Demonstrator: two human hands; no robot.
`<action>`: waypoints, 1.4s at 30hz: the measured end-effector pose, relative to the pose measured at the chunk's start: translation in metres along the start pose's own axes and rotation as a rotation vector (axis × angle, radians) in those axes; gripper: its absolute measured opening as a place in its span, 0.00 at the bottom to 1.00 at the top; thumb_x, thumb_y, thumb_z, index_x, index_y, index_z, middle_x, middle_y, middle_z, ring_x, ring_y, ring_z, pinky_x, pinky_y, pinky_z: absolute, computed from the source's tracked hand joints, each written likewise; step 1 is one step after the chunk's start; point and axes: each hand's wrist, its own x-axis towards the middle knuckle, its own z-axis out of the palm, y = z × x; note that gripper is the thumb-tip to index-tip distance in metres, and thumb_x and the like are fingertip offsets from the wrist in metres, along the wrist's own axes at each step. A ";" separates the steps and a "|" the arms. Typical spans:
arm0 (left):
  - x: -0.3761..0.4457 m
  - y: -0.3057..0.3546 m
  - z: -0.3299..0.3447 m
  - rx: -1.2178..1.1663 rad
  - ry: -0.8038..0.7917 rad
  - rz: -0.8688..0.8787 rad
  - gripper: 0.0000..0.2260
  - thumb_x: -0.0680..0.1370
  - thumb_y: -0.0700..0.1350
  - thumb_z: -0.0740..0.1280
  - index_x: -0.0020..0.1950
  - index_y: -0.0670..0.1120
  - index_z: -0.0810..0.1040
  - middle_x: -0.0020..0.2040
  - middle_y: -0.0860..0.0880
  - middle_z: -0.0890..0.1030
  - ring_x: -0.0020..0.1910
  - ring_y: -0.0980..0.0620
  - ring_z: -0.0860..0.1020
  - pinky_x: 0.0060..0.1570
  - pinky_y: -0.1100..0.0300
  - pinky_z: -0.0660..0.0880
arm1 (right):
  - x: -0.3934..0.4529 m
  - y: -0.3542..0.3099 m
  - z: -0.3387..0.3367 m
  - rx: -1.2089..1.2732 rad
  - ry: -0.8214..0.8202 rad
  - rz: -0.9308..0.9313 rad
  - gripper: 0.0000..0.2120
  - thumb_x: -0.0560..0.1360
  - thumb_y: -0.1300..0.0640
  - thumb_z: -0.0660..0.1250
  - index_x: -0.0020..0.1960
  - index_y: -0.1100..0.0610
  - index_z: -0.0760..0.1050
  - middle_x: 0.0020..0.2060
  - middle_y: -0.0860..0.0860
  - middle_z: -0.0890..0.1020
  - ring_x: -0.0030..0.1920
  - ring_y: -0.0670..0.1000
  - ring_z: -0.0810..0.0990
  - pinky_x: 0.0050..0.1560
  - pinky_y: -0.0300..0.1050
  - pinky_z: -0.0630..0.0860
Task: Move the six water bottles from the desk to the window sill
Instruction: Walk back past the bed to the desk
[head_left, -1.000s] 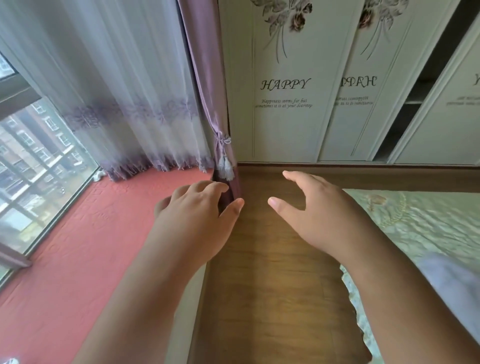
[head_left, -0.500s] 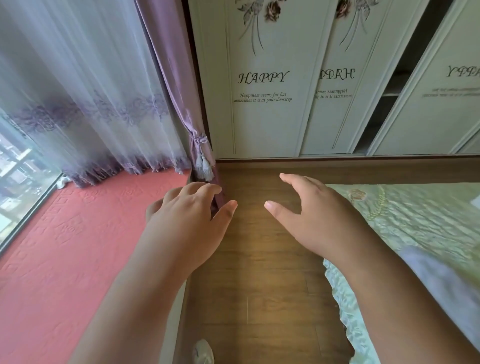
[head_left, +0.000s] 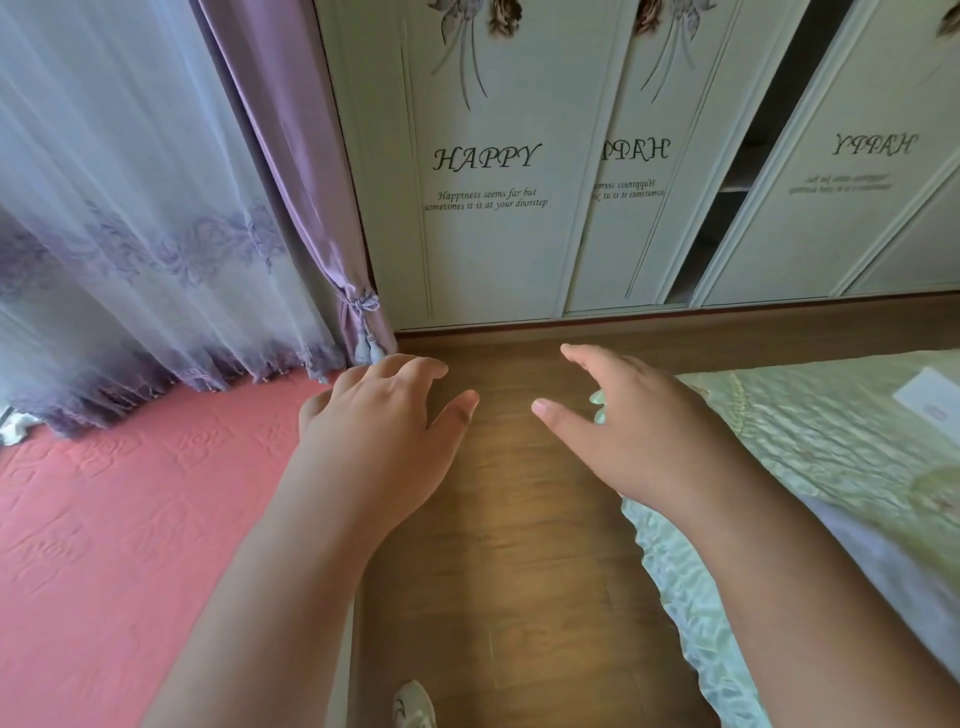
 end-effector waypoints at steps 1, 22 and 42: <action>0.010 -0.008 -0.002 -0.002 0.002 0.005 0.26 0.77 0.70 0.49 0.70 0.63 0.68 0.72 0.59 0.68 0.71 0.50 0.65 0.67 0.46 0.61 | 0.010 -0.008 0.003 -0.003 0.002 0.002 0.30 0.76 0.33 0.61 0.75 0.41 0.63 0.70 0.42 0.73 0.65 0.49 0.75 0.61 0.50 0.72; 0.151 -0.089 -0.003 -0.065 -0.059 0.112 0.28 0.74 0.70 0.47 0.69 0.62 0.69 0.71 0.58 0.70 0.70 0.51 0.66 0.66 0.45 0.62 | 0.136 -0.063 0.051 0.006 0.019 0.083 0.31 0.75 0.33 0.62 0.75 0.40 0.63 0.71 0.41 0.71 0.62 0.46 0.76 0.58 0.48 0.73; 0.285 -0.015 0.014 -0.010 0.007 -0.092 0.28 0.74 0.71 0.47 0.69 0.64 0.67 0.71 0.60 0.69 0.70 0.52 0.66 0.68 0.45 0.61 | 0.328 0.020 0.023 0.082 -0.037 -0.121 0.31 0.74 0.32 0.63 0.74 0.41 0.65 0.69 0.44 0.73 0.67 0.48 0.73 0.64 0.50 0.72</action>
